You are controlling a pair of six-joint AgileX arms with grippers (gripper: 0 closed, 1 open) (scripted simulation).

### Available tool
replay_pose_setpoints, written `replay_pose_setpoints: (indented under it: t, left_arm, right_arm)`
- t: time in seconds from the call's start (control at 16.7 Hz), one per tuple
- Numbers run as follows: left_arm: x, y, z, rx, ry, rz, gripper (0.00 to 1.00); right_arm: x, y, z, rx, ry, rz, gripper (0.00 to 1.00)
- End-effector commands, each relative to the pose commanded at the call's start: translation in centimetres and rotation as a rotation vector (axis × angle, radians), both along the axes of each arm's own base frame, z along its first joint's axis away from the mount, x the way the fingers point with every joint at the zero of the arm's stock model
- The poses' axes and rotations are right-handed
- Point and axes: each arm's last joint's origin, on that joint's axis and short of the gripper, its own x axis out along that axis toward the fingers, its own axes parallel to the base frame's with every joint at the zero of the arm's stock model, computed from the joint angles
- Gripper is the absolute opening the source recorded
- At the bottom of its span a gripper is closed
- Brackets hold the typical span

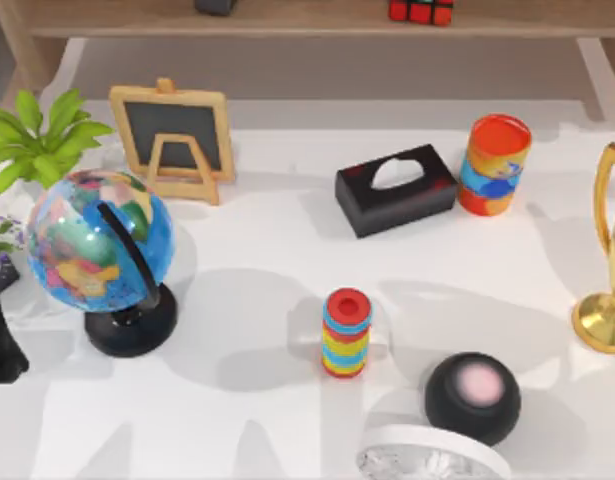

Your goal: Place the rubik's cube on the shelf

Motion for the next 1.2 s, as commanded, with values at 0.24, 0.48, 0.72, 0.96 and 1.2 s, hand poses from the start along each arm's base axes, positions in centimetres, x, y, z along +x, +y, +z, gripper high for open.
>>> replay_pose_setpoints:
  t: [0.24,0.48,0.72,0.96,1.2]
  left_arm:
    - [0.0,0.0,0.0,0.0,0.0,0.0,1.0]
    - [0.0,0.0,0.0,0.0,0.0,0.0,1.0]
    - [0.0,0.0,0.0,0.0,0.0,0.0,1.0]
    - [0.0,0.0,0.0,0.0,0.0,0.0,1.0]
    - [0.0,0.0,0.0,0.0,0.0,0.0,1.0]
  right_arm:
    - [0.94,0.28,-0.45,0.01,0.018,-0.001,0.0]
    - [0.94,0.28,-0.45,0.01,0.018,-0.001,0.15]
    - [0.94,0.28,-0.45,0.01,0.018,-0.001,0.45]
    - [0.94,0.28,-0.45,0.01,0.018,-0.001,0.75]
    - [0.94,0.28,-0.45,0.01,0.018,-0.001,1.0]
